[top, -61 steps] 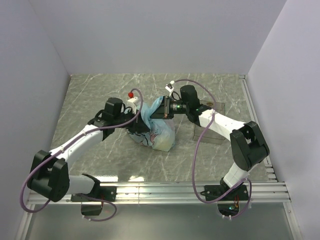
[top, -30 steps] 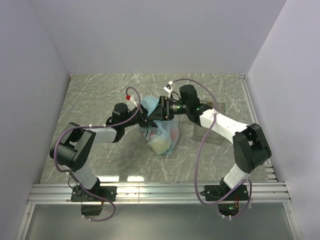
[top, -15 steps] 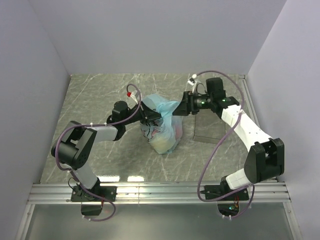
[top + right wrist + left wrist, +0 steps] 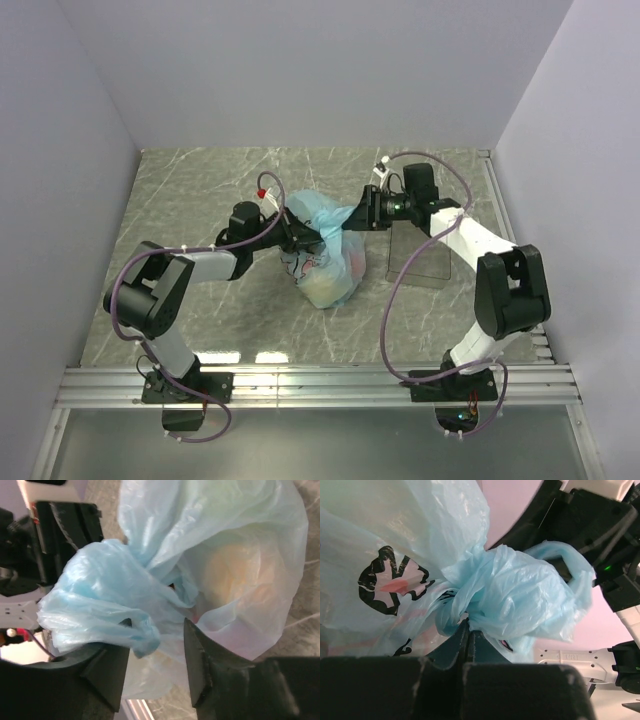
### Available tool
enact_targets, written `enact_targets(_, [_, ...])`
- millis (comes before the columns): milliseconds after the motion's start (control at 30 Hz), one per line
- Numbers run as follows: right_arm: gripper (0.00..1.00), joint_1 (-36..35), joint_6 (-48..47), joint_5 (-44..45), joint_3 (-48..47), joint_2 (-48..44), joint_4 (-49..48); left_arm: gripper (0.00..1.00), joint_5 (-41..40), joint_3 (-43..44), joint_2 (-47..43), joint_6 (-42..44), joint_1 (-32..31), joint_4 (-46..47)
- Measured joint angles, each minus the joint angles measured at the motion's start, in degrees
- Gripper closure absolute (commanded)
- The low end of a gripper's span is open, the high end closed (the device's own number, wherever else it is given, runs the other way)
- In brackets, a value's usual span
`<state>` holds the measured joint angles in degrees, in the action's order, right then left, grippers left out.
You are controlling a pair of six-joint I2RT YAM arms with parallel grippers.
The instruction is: Place the fake fruits into the plastic bag and tie a complex knot
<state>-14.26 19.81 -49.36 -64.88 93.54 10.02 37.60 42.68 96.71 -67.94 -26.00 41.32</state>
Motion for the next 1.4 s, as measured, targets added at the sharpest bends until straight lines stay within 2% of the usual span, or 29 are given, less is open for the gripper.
enact_targets(33, [0.29, 0.00, 0.37, -0.11, 0.85, 0.17, -0.90, 1.00, 0.00, 0.17, 0.13, 0.02, -0.09, -0.33])
enact_targets(67, [0.27, 0.00, 0.39, -0.31, 2.08, -0.24, -1.81, 1.00, 0.00, 0.31, 0.24, 0.02, -0.09, -0.55])
enact_targets(200, [0.25, 0.00, 0.42, -1.77, 5.62, -5.09, -3.06, 1.00, -0.28, 0.35, 0.35, 0.00, -0.07, -1.60])
enact_targets(333, [0.24, 0.00, -2.25, -5.38, 4.42, -11.74, -1.73, 1.00, -0.48, 0.35, 0.35, 0.02, -0.07, -1.90])
enact_targets(467, [0.33, 0.37, -10.54, -9.27, -0.52, -17.53, 6.03, 1.00, -0.55, 0.35, 0.35, 0.04, 0.07, -2.23])
enact_targets(633, [0.56, 6.51, -13.51, -10.60, -3.02, -18.23, 9.38, 1.00, -0.33, 0.35, 0.33, 0.39, 0.09, -3.08])
enact_targets(700, [0.58, 9.03, -12.98, -8.96, -3.04, -15.37, 9.35, 1.00, -0.33, 0.35, 0.31, 0.46, 0.09, -3.17])
enact_targets(800, [0.58, 9.20, -10.82, -7.02, -3.04, -8.33, 8.68, 1.00, -0.26, 0.35, 0.31, 0.81, 0.09, -3.30])
enact_targets(900, [0.51, 7.23, -9.38, -5.73, -3.32, -0.87, 8.48, 1.00, -0.07, 0.35, 0.31, 0.83, 0.09, -3.39])
enact_targets(1000, [0.33, 3.96, -9.35, -5.92, -4.68, 4.81, 9.07, 1.00, 0.55, 0.96, 0.74, 0.83, 0.07, -3.50])
enact_targets(1100, [0.24, 1.09, -10.62, -8.09, -7.48, 8.92, 10.23, 1.00, 1.16, 2.23, 1.75, 0.83, 0.02, -3.43])
enact_targets(1267, [0.22, -1.62, -11.58, -11.23, -7.52, 9.51, 11.43, 1.00, 2.45, 2.78, 2.95, 0.26, -0.09, -1.46])
enact_targets(1400, [0.21, -5.70, -8.59, -12.70, -5.14, 9.51, 7.85, 1.00, 4.22, 2.82, 3.72, -0.66, -0.35, 0.83])
